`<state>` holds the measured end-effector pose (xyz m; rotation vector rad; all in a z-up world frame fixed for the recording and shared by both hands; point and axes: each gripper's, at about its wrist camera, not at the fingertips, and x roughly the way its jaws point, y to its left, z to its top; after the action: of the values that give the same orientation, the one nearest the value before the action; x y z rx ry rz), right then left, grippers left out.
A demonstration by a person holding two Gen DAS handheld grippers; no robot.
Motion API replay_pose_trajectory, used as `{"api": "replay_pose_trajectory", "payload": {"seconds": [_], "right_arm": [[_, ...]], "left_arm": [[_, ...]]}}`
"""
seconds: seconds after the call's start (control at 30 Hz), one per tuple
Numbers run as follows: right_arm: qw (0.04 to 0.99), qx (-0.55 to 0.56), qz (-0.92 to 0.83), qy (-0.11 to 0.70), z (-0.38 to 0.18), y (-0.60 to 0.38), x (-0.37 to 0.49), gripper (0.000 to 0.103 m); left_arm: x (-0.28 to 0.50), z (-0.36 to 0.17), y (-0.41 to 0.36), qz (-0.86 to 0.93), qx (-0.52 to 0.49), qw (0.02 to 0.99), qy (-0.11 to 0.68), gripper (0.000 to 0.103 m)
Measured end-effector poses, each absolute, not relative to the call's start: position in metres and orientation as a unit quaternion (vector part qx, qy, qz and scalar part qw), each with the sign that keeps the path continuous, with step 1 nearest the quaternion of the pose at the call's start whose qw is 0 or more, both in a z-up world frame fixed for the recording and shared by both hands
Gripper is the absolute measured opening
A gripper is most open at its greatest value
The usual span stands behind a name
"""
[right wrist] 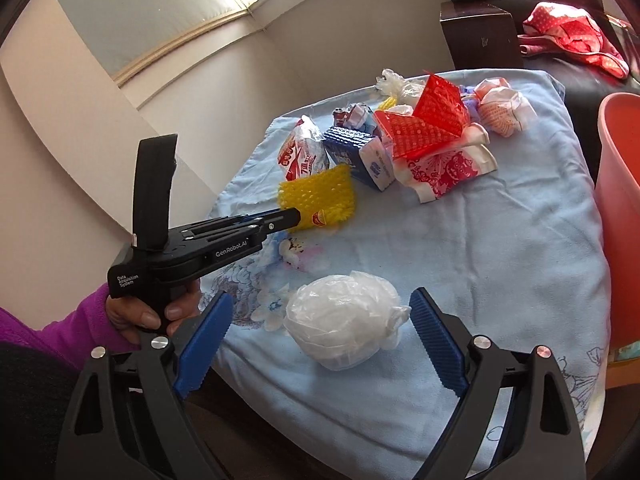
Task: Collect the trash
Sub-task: 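Grasp the white plastic bag with the right tool while the left tool grasps the yellow sponge, then carry the white bag and yellow sponge to the pink bucket and release both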
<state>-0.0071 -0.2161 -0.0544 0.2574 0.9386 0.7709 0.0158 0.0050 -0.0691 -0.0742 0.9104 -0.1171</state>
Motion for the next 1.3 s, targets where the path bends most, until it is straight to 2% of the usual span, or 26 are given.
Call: {"api": "replay_pose_trajectory", "payload": {"seconds": [0.17,0.27,0.33,0.43,0.53,0.87,1.3], "right_arm": [[0.813,0.091,0.358,0.450,-0.056,-0.204,-0.007,0.090],[0.812,0.073,0.357,0.457,-0.058,-0.199,-0.006,0.075],[0.807,0.068,0.353,0.469,-0.062,-0.198,-0.004,0.058],[0.806,0.064,0.344,0.477,-0.066,-0.199,-0.004,0.042],[0.811,0.069,0.343,0.468,-0.062,-0.203,-0.006,0.036],[0.866,0.094,0.292,0.395,-0.025,-0.254,-0.009,0.034],[0.930,0.157,0.085,0.322,-0.009,-0.388,0.003,0.034]], "left_arm": [[0.009,-0.064,0.007,-0.066,-0.039,0.898,0.434,0.007],[0.003,-0.057,0.008,-0.077,-0.039,0.900,0.428,0.007],[-0.002,-0.051,0.009,-0.082,-0.038,0.903,0.420,0.007],[-0.009,-0.042,0.008,-0.088,-0.039,0.907,0.411,0.007],[-0.014,-0.035,0.006,-0.096,-0.038,0.909,0.403,0.007],[-0.019,-0.002,-0.039,-0.150,-0.019,0.919,0.365,0.007],[0.017,0.021,-0.169,-0.242,0.036,0.907,0.342,0.007]]}}
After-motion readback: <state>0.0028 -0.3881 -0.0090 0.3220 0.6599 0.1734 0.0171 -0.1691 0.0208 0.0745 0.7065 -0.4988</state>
